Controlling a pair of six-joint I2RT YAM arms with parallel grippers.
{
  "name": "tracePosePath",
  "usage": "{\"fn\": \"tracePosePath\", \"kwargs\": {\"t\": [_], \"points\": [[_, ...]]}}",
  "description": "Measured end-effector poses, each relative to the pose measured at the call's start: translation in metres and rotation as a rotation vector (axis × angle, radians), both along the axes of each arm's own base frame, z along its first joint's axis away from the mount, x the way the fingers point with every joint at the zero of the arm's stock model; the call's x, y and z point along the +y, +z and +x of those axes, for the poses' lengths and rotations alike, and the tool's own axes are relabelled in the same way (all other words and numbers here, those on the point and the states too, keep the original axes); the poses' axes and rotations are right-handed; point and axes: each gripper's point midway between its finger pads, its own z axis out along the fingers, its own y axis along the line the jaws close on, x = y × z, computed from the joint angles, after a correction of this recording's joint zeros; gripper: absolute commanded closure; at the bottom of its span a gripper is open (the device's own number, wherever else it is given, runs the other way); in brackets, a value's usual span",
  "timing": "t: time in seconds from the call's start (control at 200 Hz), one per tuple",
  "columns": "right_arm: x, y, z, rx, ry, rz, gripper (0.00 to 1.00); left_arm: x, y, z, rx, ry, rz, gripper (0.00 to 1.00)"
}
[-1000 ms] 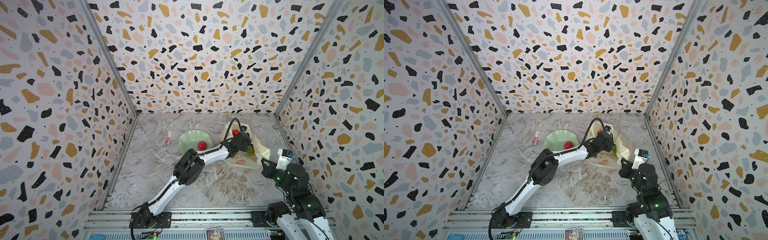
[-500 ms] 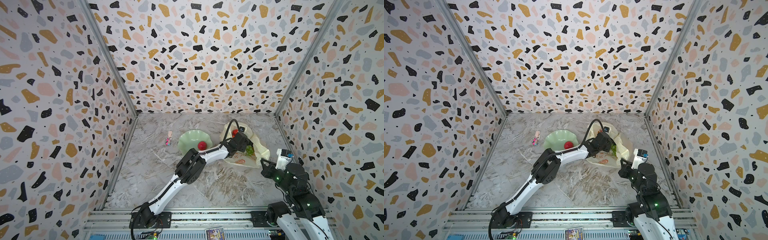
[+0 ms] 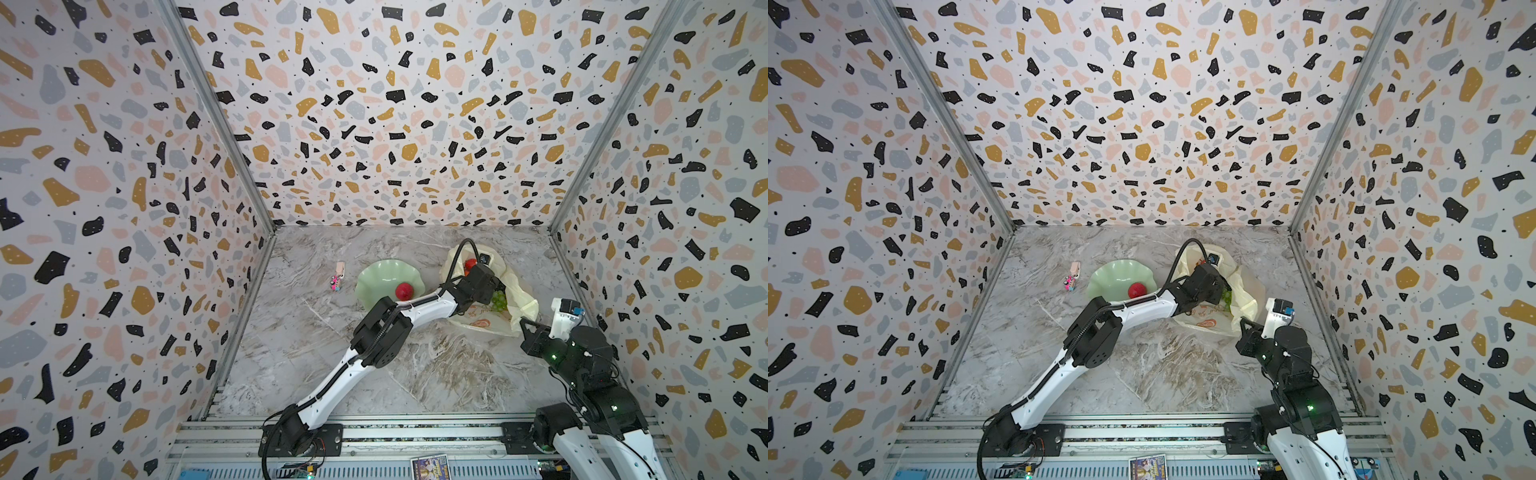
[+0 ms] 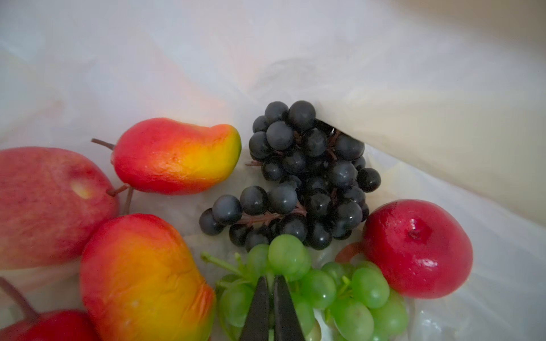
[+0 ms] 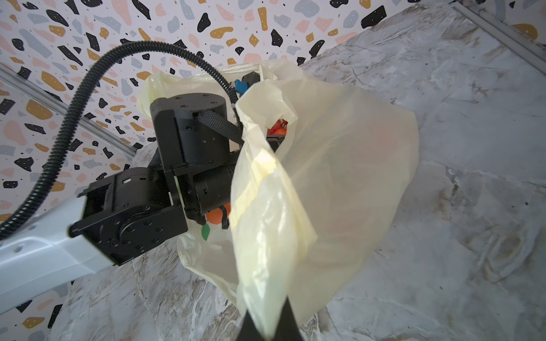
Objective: Take fruits out of the plastic bag
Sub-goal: Take out the fake fruit from the plastic bag.
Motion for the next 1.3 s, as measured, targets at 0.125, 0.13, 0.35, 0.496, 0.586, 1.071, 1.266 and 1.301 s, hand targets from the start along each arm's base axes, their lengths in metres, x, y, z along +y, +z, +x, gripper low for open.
{"fn": "tracePosePath", "kwargs": {"t": [0.125,0.13,0.35,0.496,0.586,1.071,1.266,1.301], "points": [[0.0,0.0,0.0,0.0,0.001,-0.002,1.0,0.0,-0.001,-0.001,0.002,-0.009,-0.006,0.99],[0.0,0.0,0.0,0.0,0.001,-0.002,1.0,0.0,-0.001,-0.001,0.002,-0.011,-0.006,0.99],[0.0,0.0,0.0,0.0,0.0,-0.003,1.0,0.002,0.007,-0.007,-0.004,-0.05,-0.007,0.99],[-0.001,0.0,0.0,-0.004,-0.003,-0.004,1.0,0.002,0.034,-0.015,-0.019,-0.092,-0.035,1.0],[-0.001,0.0,0.0,-0.004,-0.003,-0.004,1.0,0.004,0.055,-0.02,-0.032,-0.108,-0.059,1.0],[-0.002,0.001,0.0,-0.006,-0.01,-0.006,1.0,0.006,0.103,-0.035,-0.088,-0.189,-0.083,1.0],[-0.003,0.002,0.002,-0.012,-0.019,-0.009,1.0,0.014,0.115,-0.042,-0.107,-0.208,-0.059,1.0],[-0.004,0.002,0.004,-0.015,-0.023,-0.01,1.0,0.015,0.119,-0.044,-0.115,-0.213,-0.057,1.0]]}}
